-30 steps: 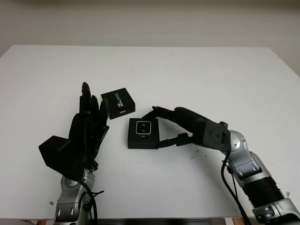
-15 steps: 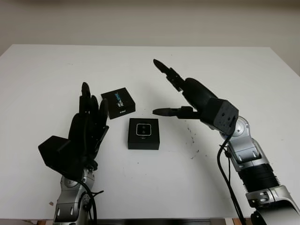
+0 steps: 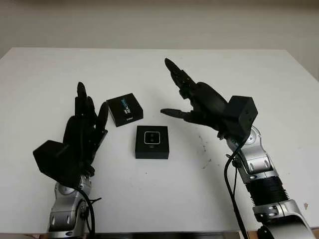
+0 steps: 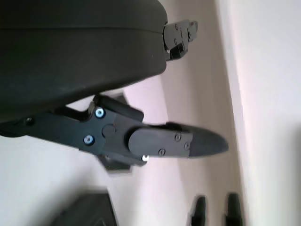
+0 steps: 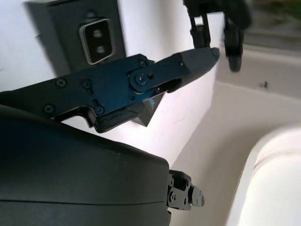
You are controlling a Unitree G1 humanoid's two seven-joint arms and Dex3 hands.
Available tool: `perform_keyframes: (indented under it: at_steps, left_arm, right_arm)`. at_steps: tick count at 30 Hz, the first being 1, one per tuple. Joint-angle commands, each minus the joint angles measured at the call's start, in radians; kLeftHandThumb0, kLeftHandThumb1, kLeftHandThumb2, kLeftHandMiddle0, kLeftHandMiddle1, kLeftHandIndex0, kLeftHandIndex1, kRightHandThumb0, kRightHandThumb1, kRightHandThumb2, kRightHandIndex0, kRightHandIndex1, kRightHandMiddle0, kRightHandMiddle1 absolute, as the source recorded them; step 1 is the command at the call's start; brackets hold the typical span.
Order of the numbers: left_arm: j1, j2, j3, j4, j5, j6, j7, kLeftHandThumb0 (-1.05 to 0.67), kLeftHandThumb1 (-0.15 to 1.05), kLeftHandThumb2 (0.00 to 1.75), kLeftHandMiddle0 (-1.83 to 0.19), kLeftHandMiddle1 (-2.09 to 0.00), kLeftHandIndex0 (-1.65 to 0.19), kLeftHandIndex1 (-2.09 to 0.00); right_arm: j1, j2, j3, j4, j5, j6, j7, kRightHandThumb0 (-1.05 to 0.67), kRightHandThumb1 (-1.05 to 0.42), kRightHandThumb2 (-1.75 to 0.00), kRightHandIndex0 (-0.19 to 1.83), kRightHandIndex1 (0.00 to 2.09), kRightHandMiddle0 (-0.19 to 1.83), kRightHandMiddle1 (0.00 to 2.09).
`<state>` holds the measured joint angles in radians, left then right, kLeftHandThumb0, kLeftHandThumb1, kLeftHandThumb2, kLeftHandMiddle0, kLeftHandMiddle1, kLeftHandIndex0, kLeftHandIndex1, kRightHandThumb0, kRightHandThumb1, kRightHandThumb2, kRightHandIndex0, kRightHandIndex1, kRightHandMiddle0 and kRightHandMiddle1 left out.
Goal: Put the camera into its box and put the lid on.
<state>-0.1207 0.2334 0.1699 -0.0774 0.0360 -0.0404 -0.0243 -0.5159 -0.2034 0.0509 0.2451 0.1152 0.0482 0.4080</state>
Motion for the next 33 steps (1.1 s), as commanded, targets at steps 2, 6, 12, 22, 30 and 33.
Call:
perform_keyframes:
  at_steps: [2,6,12,22,30,33]
  left_arm:
    - [-0.048,0.129,0.017,0.055,0.064,-0.012,-0.041,-0.77,1.04,0.12,0.19,-0.01,0.19,0.00]
    - [-0.103,0.268,0.006,0.133,0.141,0.001,-0.098,-0.86,1.00,0.06,0.19,-0.02,0.19,0.00]
    - [-0.213,0.355,-0.055,0.322,0.218,-0.023,-0.137,-0.94,0.96,0.04,0.19,0.00,0.19,0.00]
    - [-0.328,0.332,-0.149,0.585,0.244,-0.153,-0.127,-0.91,0.89,0.04,0.19,0.00,0.19,0.00]
    - [-0.375,0.280,-0.196,0.718,0.241,-0.223,-0.111,-0.91,0.90,0.05,0.19,0.00,0.19,0.00]
    - [-0.388,0.267,-0.211,0.761,0.254,-0.250,-0.090,-0.90,0.90,0.06,0.19,0.00,0.19,0.00]
  right_arm:
    - [0.000,0.020,-0.042,-0.029,0.041,0.047,-0.026,-0.73,-1.01,-0.05,-0.18,0.02,-0.16,0.03]
    - [0.008,0.021,-0.065,-0.038,0.055,0.058,-0.047,-0.70,-1.01,-0.05,-0.18,0.03,-0.16,0.04]
    - [0.035,0.013,-0.071,-0.061,0.042,0.060,-0.065,-0.66,-0.99,-0.05,-0.17,0.04,-0.14,0.05]
    - [0.024,0.011,-0.101,-0.084,0.048,0.057,-0.109,-0.68,-0.97,-0.05,-0.15,0.06,-0.13,0.06]
    - [-0.002,0.005,-0.151,-0.081,0.074,0.055,-0.125,-0.77,-1.00,-0.06,-0.16,0.05,-0.12,0.06]
    - [0.003,0.003,-0.156,-0.081,0.073,0.048,-0.124,-0.77,-1.00,-0.06,-0.14,0.06,-0.10,0.07]
